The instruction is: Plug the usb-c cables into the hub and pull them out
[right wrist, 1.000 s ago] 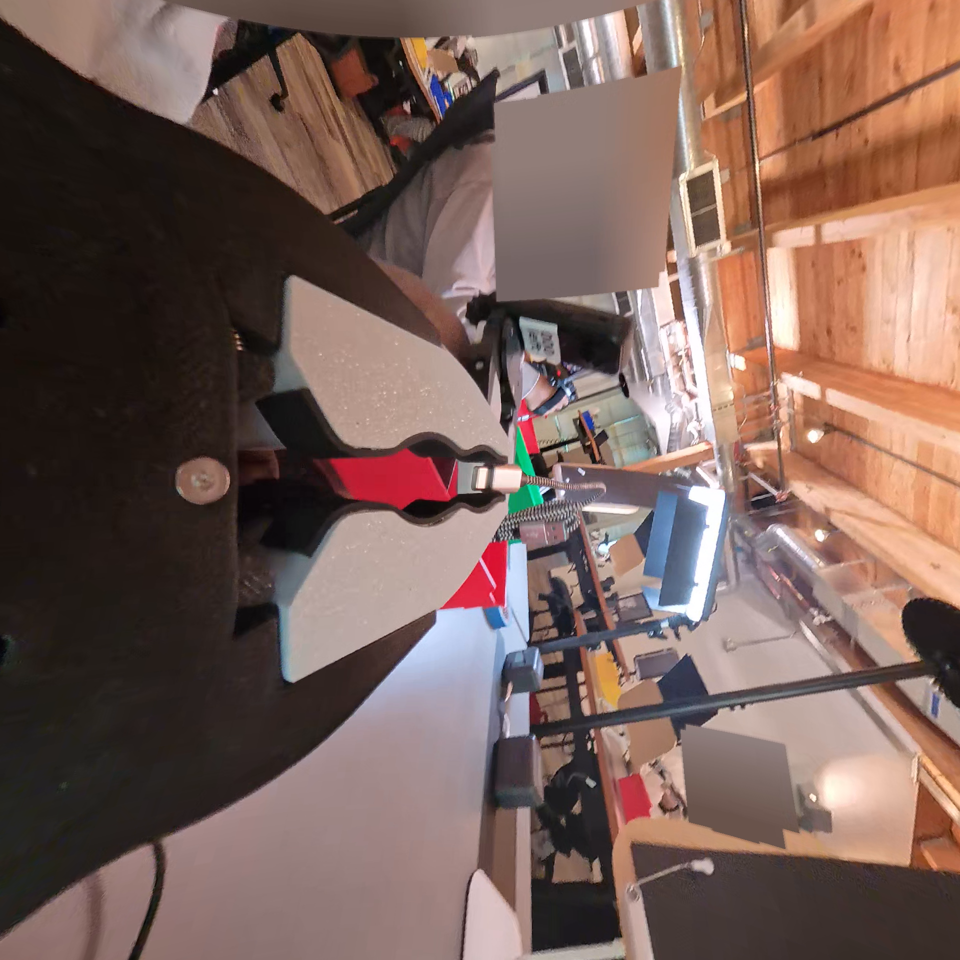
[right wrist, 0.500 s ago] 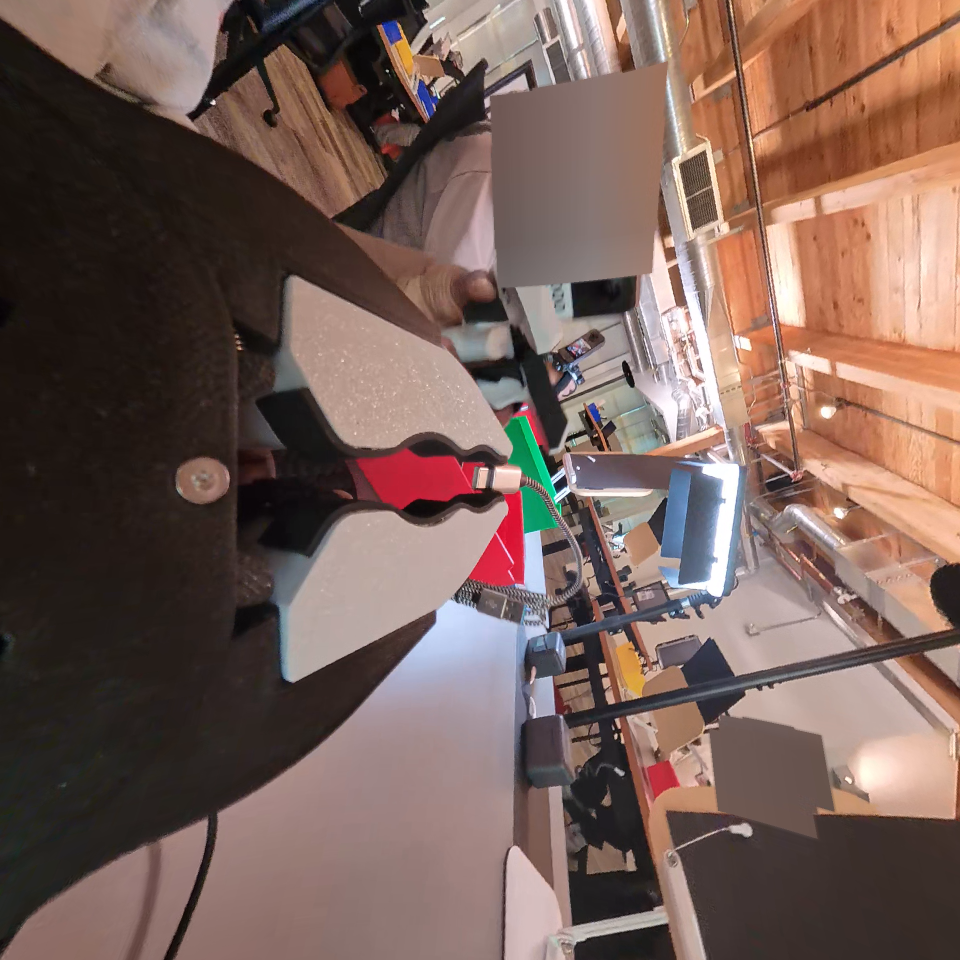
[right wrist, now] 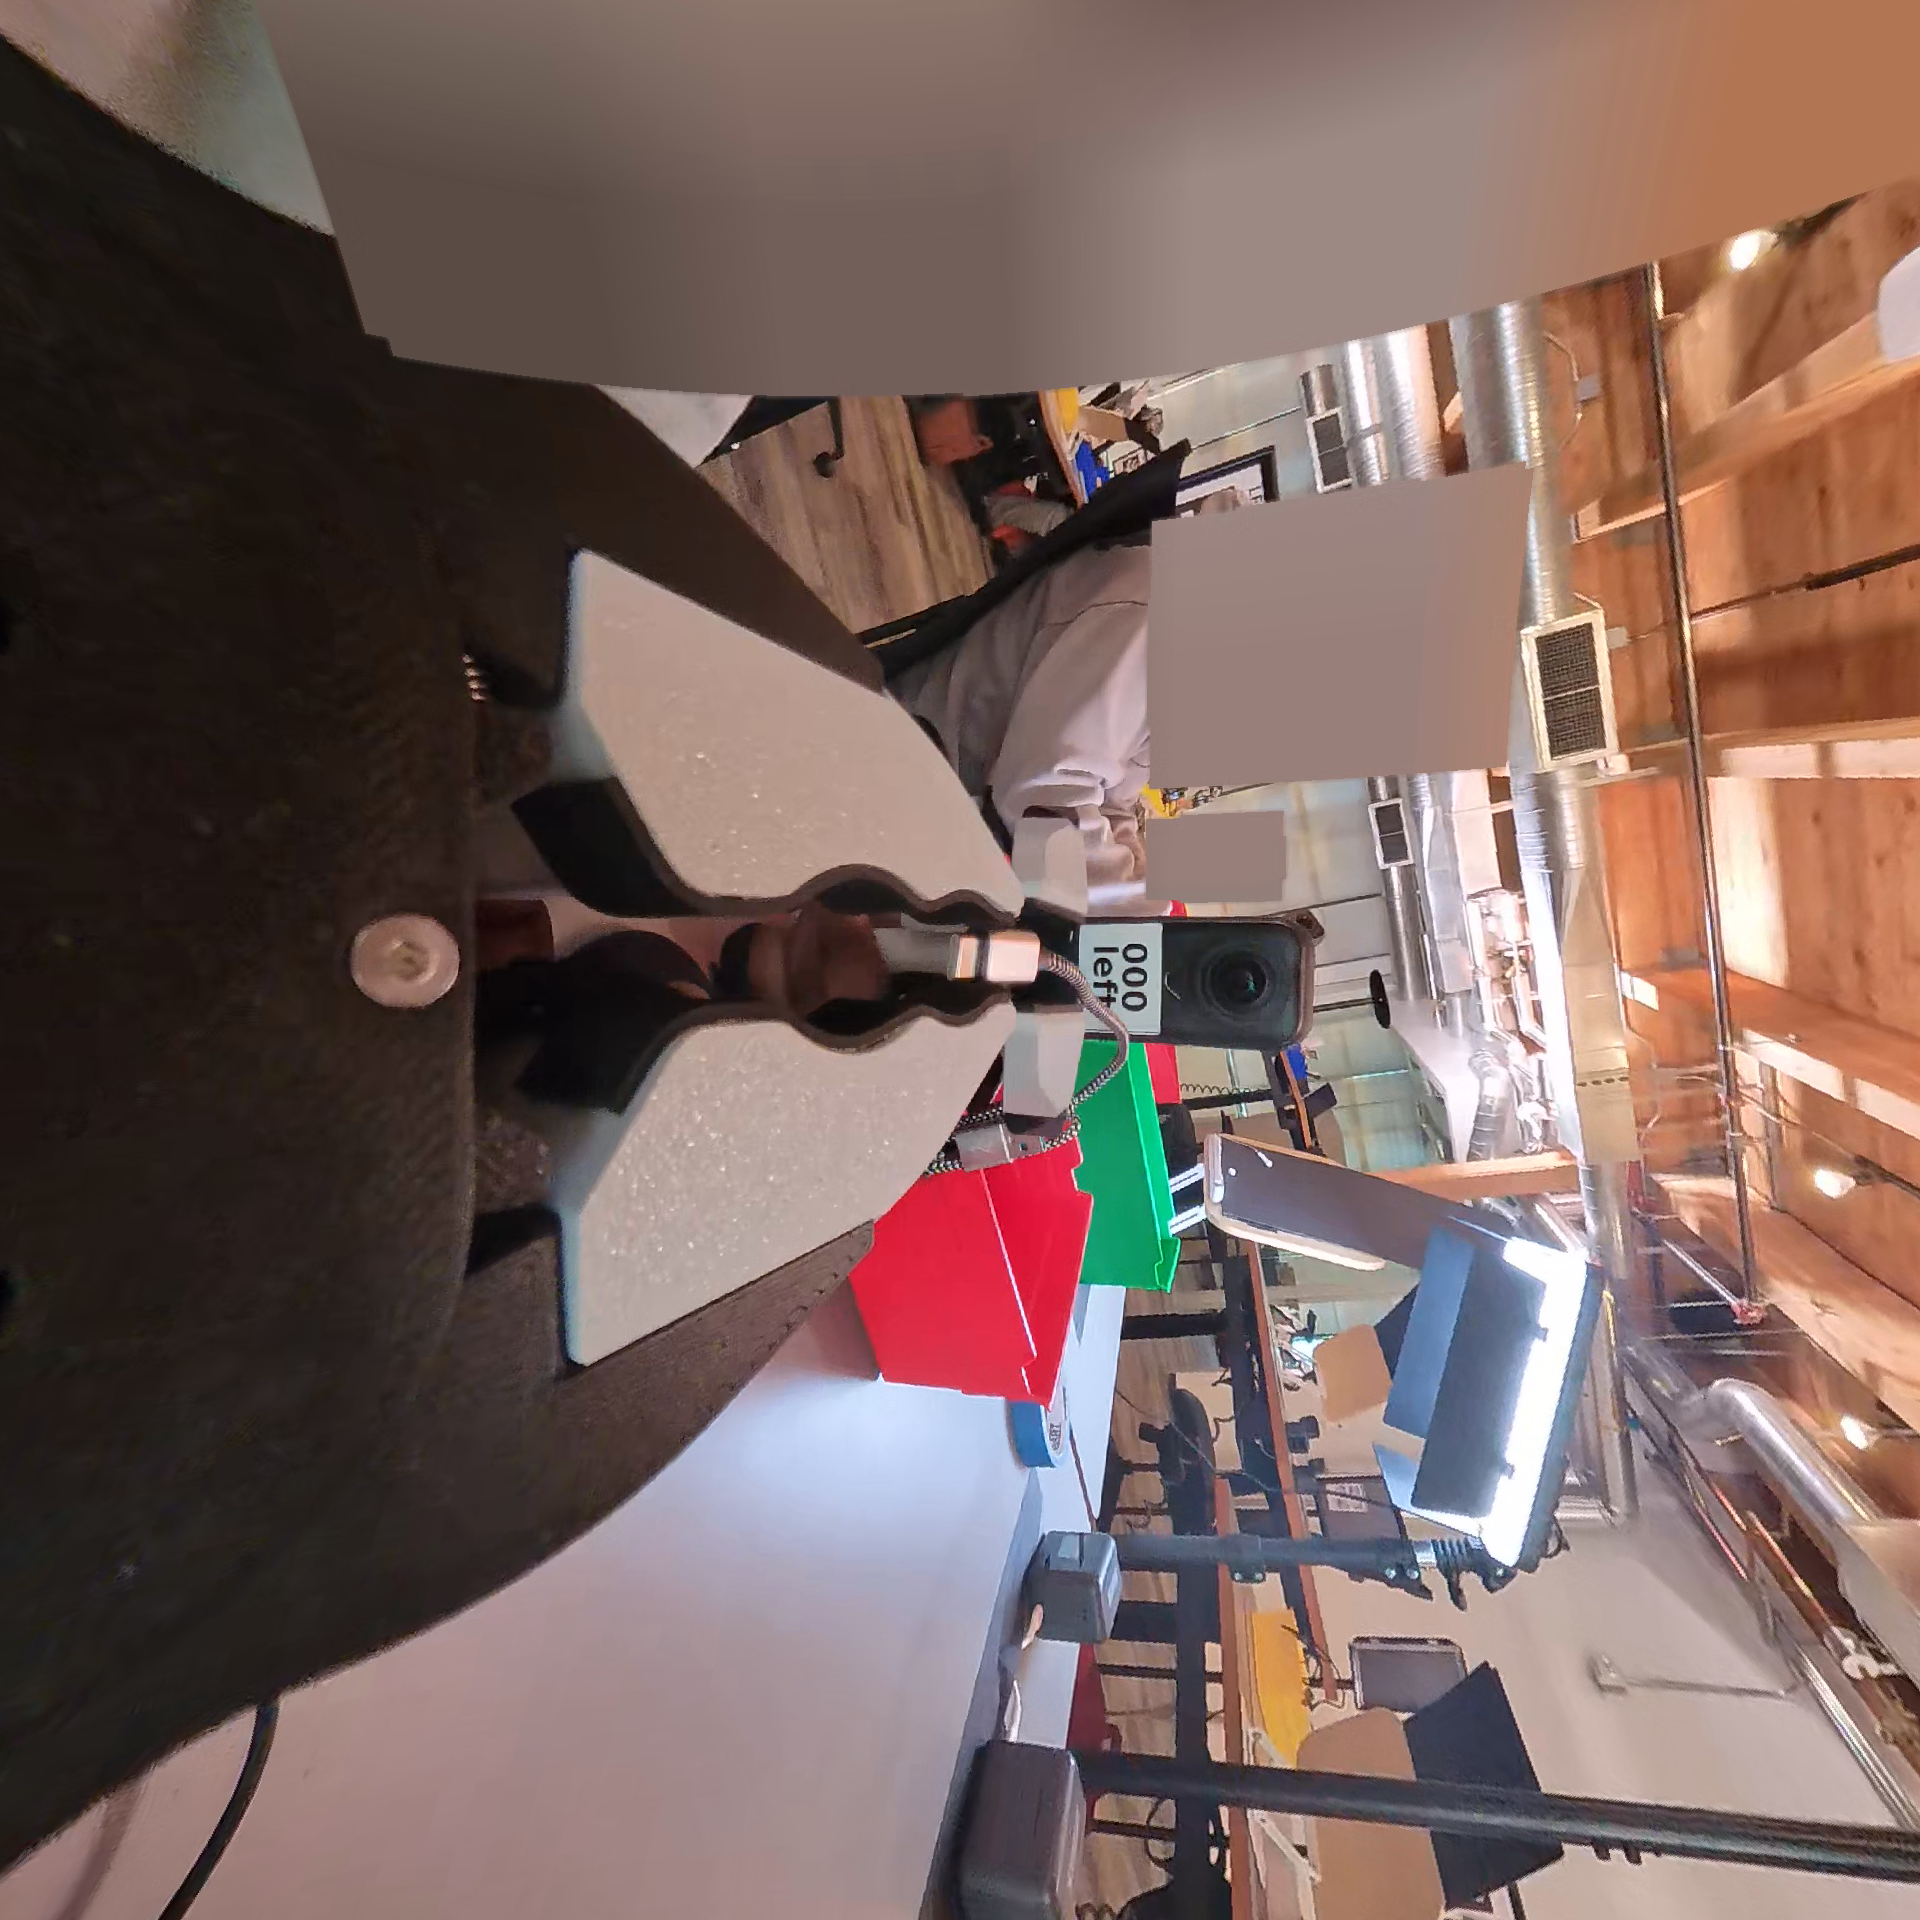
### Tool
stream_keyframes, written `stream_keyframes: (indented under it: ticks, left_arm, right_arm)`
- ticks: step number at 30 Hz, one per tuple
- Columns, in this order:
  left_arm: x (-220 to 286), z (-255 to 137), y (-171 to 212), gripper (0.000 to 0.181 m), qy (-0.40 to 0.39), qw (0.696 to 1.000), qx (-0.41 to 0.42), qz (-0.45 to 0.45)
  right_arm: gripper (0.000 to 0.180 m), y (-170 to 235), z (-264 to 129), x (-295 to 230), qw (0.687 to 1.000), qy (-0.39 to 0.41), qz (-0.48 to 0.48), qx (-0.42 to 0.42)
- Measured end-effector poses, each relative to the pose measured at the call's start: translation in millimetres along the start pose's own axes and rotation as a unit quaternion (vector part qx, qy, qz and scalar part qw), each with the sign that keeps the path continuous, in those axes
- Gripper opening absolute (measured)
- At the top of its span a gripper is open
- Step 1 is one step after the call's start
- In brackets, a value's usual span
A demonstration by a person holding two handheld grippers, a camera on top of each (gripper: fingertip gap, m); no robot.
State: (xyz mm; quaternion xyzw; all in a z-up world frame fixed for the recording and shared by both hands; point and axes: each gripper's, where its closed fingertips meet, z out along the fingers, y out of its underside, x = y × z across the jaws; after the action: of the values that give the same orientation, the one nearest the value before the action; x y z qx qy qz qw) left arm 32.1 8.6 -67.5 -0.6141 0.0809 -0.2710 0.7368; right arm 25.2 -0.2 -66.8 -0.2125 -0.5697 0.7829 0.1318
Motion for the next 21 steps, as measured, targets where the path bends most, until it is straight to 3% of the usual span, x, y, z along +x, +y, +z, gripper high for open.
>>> stream_keyframes:
  ticks: [1,9,14,16,21]
  left_arm:
    - [1,-1,2,0.017,0.001,1.0,-0.006,0.001]
    - [0,-2,5,0.01,-0.016,0.999,-0.032,0.021]
    - [-6,-5,-5,0.003,-0.034,0.999,0.001,0.028]
    - [-5,-9,-7,0.002,-0.032,0.999,0.007,0.036]
    - [-7,-10,-8,0.002,-0.044,0.998,0.005,0.055]
  right_arm:
    - [0.01,0,-1,0,1.0,-0.001,-0.002,-0.001]
    - [0.01,3,0,-1,1.0,-0.005,-0.003,-0.023]
    - [0.012,-4,-3,0,1.0,0.001,0.001,0.0]
    - [0.0,-4,-5,0,1.0,-0.001,0.0,0.001]
    - [0.0,-4,-3,0,1.0,0.008,-0.016,0.002]
